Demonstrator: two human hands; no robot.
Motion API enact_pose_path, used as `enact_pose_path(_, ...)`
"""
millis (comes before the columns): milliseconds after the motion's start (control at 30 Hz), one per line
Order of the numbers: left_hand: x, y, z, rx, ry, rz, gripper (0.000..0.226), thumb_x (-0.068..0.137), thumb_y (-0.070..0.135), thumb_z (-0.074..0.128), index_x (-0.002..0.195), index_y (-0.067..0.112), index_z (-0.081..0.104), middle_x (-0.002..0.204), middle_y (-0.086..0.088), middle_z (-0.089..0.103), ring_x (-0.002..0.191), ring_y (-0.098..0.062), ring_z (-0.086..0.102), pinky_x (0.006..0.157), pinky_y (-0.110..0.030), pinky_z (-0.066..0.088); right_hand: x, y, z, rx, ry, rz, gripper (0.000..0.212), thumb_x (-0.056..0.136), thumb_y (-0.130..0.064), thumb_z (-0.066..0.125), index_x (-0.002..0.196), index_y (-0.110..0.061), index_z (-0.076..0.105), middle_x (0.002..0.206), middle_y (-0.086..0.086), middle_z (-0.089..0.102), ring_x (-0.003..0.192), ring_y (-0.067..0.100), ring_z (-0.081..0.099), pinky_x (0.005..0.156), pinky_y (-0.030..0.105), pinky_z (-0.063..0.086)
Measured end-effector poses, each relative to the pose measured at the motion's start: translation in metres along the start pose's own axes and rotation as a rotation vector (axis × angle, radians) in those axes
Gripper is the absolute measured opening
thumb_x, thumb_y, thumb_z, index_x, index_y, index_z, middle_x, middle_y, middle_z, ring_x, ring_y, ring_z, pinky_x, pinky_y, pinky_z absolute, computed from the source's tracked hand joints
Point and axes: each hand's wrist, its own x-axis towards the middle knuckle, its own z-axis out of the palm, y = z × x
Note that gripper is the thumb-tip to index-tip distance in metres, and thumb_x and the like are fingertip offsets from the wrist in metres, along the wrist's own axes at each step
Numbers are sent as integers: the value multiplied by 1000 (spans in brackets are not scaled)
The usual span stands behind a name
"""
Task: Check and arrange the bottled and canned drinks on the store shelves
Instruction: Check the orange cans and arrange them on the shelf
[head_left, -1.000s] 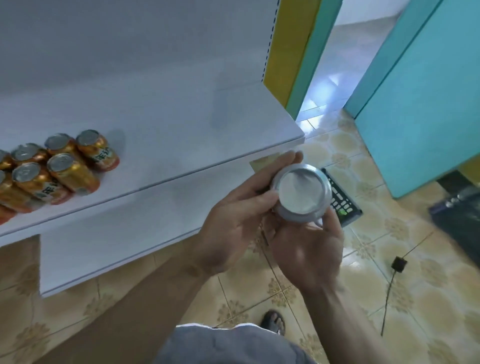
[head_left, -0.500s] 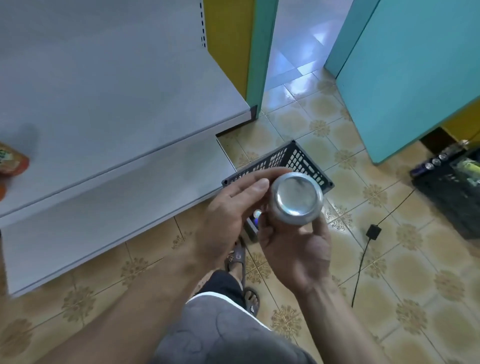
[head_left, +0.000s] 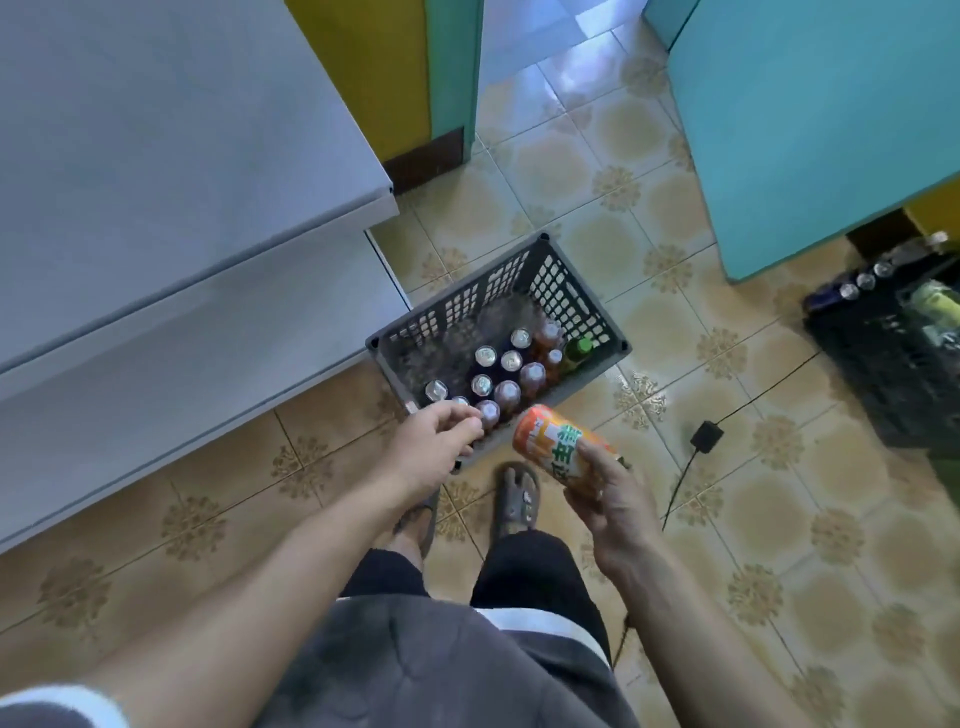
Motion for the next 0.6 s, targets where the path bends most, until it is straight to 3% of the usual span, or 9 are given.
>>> enact_pose_path(100, 45, -19, 25, 29, 31, -89, 9, 99, 23, 58, 99, 25, 66, 100, -1, 69, 77, -7, 61, 64, -15, 45, 71, -3, -5, -228, 16, -38, 49, 85, -18, 79, 124, -14, 49, 121, 16, 61, 97, 25, 65, 71, 30, 53)
enact_pose_path(167, 79, -36, 40, 31, 74, -146, 7, 95, 30, 61, 90, 33, 65, 99, 1, 71, 83, -13, 65, 71, -26, 47, 123, -3, 1, -425, -13, -89, 55, 82, -21, 82, 125, -17, 49, 125, 12, 58, 100, 24, 63, 73, 31, 52)
enact_pose_path(300, 147, -75, 57, 43, 214, -244, 16, 75, 51, 57, 85, 41, 65, 92, 10, 70, 92, -18, 69, 80, -38, 52, 228, 7, 35, -890, -88, -262, 63, 72, -37, 86, 122, -27, 49, 129, 6, 51, 109, 24, 60, 92, 45, 56)
enact_pose_path(500, 237, -123, 57, 93, 284, -305, 7, 90, 43, 58, 91, 39, 64, 98, 9, 70, 96, -19, 67, 95, -39, 52, 358, 44, 111, -1286, -268, -567, 66, 79, -41, 81, 133, -19, 50, 131, 6, 46, 119, 24, 52, 99, 41, 48)
enact_pose_path(600, 275, -146, 56, 128, 286, -315, 12, 86, 46, 56, 91, 39, 65, 96, 13, 70, 95, -19, 67, 96, -43, 52, 411, 75, 144, -1423, -371, -743, 62, 83, -44, 77, 133, -19, 51, 132, 8, 47, 120, 29, 49, 91, 43, 48)
